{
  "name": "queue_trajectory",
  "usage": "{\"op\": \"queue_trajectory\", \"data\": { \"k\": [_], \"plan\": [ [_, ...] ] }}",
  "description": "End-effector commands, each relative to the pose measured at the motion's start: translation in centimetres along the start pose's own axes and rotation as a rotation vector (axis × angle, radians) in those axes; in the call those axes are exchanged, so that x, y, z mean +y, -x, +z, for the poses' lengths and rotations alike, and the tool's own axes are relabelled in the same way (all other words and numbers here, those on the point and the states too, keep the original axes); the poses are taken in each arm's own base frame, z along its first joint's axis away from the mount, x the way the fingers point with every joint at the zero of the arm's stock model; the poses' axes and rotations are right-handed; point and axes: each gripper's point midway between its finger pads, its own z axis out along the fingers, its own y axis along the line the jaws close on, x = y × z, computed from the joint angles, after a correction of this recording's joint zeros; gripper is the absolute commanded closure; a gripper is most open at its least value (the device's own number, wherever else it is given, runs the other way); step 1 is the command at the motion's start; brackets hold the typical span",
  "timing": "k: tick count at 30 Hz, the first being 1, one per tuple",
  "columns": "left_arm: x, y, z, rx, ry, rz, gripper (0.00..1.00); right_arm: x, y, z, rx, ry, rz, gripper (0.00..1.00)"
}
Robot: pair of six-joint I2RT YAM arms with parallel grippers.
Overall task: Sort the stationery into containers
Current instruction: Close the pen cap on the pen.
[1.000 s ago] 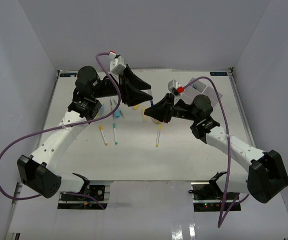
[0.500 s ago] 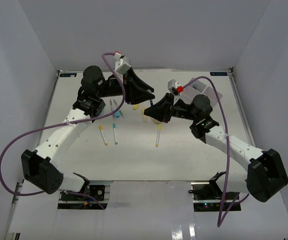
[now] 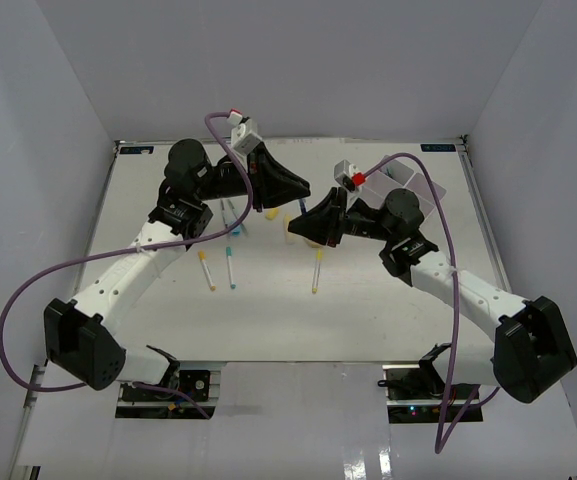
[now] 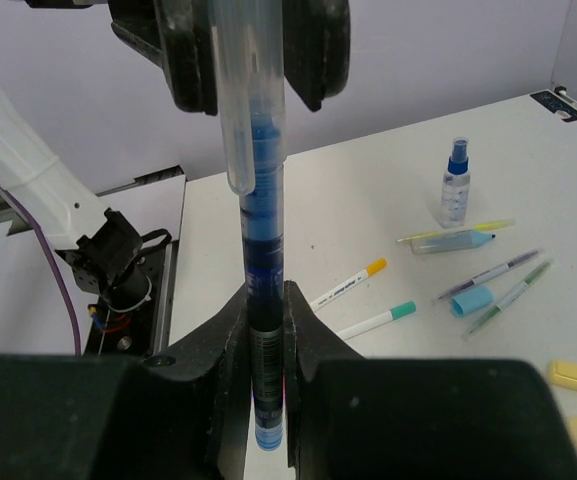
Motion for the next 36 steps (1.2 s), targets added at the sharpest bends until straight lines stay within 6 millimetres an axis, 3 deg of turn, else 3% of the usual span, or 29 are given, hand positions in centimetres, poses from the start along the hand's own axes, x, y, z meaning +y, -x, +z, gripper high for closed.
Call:
{"op": "queue_trajectory", "data": {
  "k": [1, 7, 13, 24, 36],
  "plan": [
    [-0.9, -2.1, -0.3, 0.037, -0.025, -0.032, 0.9, 0.2, 3.7, 0.3, -0.094, 0.004, -0.093, 0.92],
    [-1.0, -4.7, -0.7, 0.07, -0.04, -0.08, 1.0, -0.3, 4.3, 0.7, -0.123, -0.009, -0.104, 0.92],
    [-0.9, -7.0, -0.8, 0.102, -0.058, -0.123, 1.0, -1.0, 4.9, 1.4, -0.129, -0.007, -0.11, 0.92],
    [-1.7, -10.6, -1.9, 0.172, -0.064, -0.197, 1.0, -1.0, 9.1, 1.4, -0.207, 0.002, -0.204, 0.92],
    [-1.9, -11.8, -2.3, 0.193, -0.047, -0.255, 1.0, 0.1, 13.9, 0.9, -0.315, 0.027, -0.297, 0.92]
  ]
}}
